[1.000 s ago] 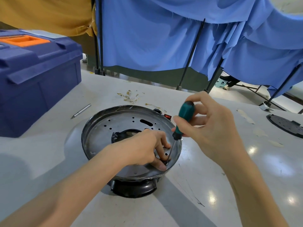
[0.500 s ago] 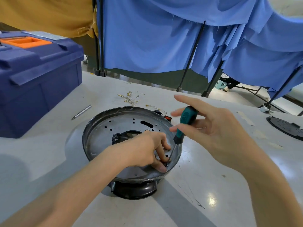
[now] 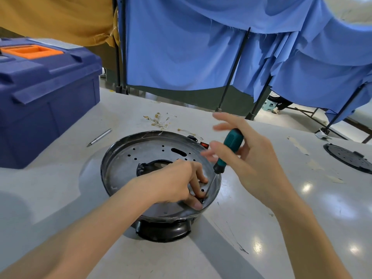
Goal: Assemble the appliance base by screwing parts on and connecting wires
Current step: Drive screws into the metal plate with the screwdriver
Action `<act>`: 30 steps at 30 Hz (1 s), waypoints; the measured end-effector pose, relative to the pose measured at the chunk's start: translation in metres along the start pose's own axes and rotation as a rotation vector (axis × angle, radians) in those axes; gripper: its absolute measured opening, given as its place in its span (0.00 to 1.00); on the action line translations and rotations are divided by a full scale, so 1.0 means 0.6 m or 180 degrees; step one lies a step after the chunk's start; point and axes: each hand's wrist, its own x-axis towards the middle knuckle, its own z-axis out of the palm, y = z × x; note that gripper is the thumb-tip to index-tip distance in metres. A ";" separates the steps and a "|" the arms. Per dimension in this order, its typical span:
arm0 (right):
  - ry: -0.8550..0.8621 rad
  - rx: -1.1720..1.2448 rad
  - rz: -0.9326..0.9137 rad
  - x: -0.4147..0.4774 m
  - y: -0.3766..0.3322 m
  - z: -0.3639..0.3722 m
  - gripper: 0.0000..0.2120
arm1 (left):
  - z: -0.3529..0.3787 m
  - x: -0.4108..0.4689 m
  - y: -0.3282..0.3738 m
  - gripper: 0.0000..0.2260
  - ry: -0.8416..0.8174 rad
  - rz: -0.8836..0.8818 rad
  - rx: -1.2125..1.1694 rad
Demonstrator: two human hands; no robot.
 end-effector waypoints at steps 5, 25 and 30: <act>-0.0845 -0.0085 -0.0118 -0.007 -0.005 -0.043 0.16 | 0.002 0.001 0.000 0.20 -0.0122 -0.0224 -0.0363; -0.0204 -0.0377 -0.0158 -0.001 -0.009 -0.031 0.11 | 0.001 0.001 -0.001 0.22 -0.0035 -0.0014 -0.0109; 0.0724 -0.0961 -0.0035 0.005 -0.009 -0.004 0.13 | 0.003 0.000 -0.003 0.18 -0.0026 0.0040 -0.0030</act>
